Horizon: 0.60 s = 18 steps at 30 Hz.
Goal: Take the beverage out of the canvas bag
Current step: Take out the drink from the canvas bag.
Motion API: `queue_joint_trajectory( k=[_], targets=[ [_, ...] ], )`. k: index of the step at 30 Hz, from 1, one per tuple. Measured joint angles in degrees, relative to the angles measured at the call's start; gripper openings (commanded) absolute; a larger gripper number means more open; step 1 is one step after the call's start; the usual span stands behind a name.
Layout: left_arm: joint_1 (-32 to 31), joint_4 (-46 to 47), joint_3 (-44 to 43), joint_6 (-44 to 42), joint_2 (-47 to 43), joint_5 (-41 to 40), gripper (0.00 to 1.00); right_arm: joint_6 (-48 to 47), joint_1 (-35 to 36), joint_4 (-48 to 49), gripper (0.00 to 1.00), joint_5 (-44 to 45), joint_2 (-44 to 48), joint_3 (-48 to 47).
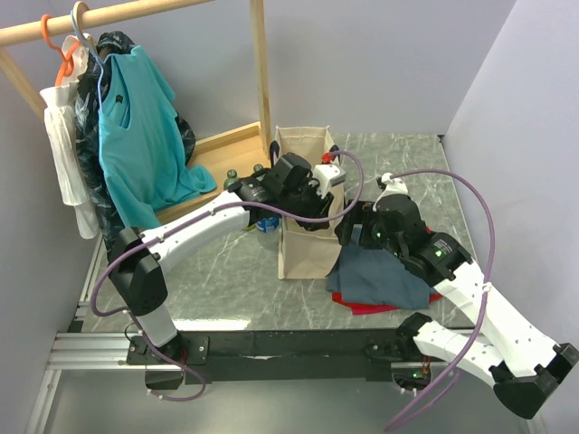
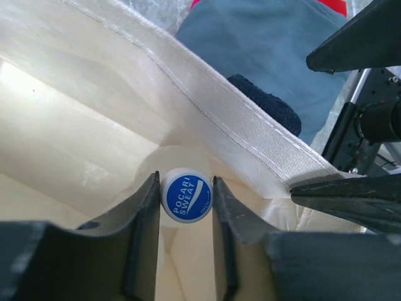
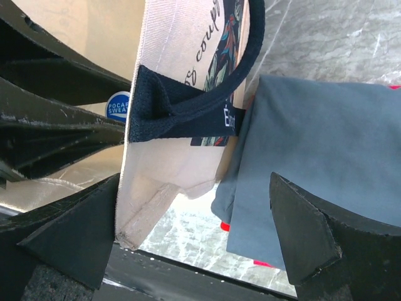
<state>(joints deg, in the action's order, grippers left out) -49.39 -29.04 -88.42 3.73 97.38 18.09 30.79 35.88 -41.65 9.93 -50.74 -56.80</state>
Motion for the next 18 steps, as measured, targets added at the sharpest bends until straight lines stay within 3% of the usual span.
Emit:
queue_joint_trajectory(
  k=[6,18],
  targets=[
    [-0.26,0.04,-0.02,-0.11,0.00,-0.61,0.01,-0.39,0.00,0.02,1.00,0.17,-0.44,-0.28],
    [-0.59,0.09,-0.39,0.07,0.09,-2.62,0.01,-0.68,0.00,0.07,1.00,0.22,-0.83,-0.55]
  ],
)
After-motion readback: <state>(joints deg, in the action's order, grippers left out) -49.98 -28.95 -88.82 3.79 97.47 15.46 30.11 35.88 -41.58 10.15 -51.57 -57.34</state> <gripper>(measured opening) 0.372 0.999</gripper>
